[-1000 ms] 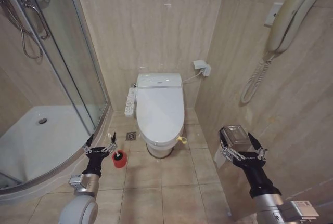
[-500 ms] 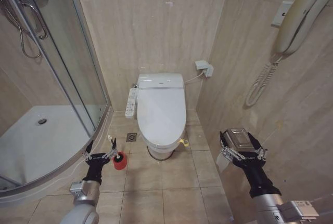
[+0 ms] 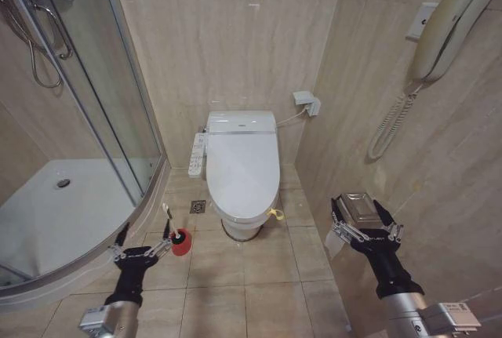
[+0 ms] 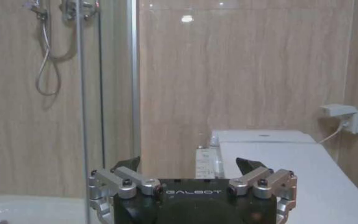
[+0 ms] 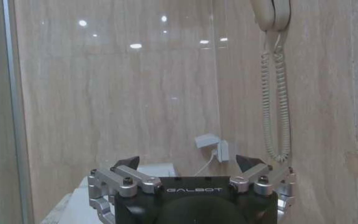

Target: Open the toilet lid, clean the toilet bowl with a toilet brush, close the toilet lid, and flush.

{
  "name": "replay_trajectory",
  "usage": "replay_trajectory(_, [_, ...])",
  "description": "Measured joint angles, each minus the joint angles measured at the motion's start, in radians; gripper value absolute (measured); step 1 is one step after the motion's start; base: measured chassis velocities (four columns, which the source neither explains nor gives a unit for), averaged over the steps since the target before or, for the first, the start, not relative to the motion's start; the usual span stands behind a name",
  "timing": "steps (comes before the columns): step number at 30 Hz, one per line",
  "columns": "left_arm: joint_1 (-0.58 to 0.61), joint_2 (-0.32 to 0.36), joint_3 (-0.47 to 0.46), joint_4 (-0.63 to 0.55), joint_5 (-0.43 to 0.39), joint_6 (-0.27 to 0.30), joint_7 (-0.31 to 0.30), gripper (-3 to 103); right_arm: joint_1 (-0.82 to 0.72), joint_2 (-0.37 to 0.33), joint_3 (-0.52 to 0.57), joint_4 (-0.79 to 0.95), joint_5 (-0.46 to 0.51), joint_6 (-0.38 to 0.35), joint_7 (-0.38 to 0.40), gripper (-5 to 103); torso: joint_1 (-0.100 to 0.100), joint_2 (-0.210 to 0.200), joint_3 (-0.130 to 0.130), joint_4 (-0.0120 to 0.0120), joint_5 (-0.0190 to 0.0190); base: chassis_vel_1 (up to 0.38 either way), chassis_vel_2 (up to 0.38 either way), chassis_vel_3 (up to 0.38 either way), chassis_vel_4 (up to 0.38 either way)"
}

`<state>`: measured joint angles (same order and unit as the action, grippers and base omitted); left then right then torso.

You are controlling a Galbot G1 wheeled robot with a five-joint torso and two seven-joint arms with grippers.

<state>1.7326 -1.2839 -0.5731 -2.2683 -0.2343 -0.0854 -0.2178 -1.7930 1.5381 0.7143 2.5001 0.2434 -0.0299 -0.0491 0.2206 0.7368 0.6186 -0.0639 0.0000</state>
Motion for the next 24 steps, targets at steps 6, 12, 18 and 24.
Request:
replay_trajectory(6, [0.055, 0.009, -0.045, -0.056, -0.033, 0.03, 0.071, 100, 0.0, 0.0, 0.0, 0.0, 0.0, 0.0, 0.0, 100, 0.0, 0.0, 0.0, 0.0, -0.0001, 0.0, 0.0, 0.0, 0.0])
replay_trajectory(12, [0.078, 0.018, -0.047, -0.115, -0.057, 0.07, 0.094, 100, 0.0, 0.0, 0.0, 0.0, 0.0, 0.0, 0.0, 100, 0.0, 0.0, 0.0, -0.0001, 0.0, 0.0, 0.0, 0.0, 0.0])
replay_trajectory(18, [0.112, 0.005, -0.042, -0.161, -0.033, 0.081, 0.101, 100, 0.0, 0.0, 0.0, 0.0, 0.0, 0.0, 0.0, 100, 0.0, 0.0, 0.0, 0.0, 0.0, 0.0, 0.0, 0.0, 0.0])
replay_trajectory(24, [0.133, 0.009, -0.056, -0.219, -0.026, 0.088, 0.106, 100, 0.0, 0.0, 0.0, 0.0, 0.0, 0.0, 0.0, 100, 0.0, 0.0, 0.0, 0.0, 0.0, 0.0, 0.0, 0.0, 0.0])
